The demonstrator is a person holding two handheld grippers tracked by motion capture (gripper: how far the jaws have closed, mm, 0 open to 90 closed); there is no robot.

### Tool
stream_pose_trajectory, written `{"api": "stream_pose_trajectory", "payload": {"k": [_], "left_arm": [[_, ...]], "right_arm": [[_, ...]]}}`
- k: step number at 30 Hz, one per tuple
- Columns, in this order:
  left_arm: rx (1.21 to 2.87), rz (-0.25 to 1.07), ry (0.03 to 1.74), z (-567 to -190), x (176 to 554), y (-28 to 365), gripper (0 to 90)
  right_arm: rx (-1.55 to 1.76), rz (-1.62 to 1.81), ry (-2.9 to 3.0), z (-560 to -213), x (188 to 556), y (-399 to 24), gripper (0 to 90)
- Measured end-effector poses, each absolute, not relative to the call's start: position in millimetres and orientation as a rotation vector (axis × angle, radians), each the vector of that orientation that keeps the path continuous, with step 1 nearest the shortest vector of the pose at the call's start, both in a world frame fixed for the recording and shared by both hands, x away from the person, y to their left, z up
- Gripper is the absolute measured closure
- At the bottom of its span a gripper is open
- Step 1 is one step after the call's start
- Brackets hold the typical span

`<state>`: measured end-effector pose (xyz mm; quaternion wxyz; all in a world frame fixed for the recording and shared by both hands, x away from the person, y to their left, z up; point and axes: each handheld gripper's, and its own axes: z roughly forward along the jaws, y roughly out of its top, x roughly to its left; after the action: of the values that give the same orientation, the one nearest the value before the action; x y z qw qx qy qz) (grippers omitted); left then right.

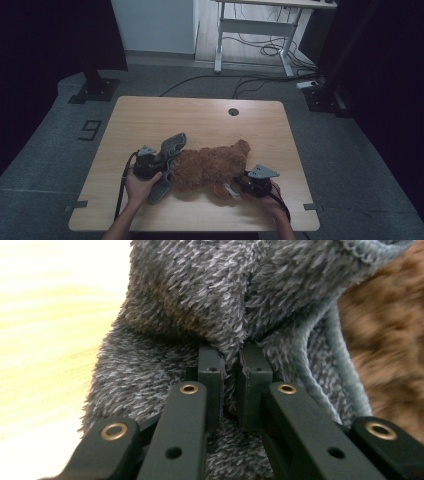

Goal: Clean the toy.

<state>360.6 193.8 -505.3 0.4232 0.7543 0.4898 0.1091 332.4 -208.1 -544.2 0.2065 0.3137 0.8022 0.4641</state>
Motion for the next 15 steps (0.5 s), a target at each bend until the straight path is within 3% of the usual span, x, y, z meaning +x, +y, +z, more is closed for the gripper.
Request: {"api": "stream_pose_trajectory", "payload": {"k": [6, 15], "left_arm": [[1.813, 0.32, 1.071, -464, 350, 180, 83.0], [1.897, 0.247, 0.844, -428, 348, 86, 82.8]], "right_arm": [[0.878, 1.298, 2.238, -544, 333, -209, 60.2], [0.88, 1.302, 2.235, -545, 333, -209, 60.2]]}}
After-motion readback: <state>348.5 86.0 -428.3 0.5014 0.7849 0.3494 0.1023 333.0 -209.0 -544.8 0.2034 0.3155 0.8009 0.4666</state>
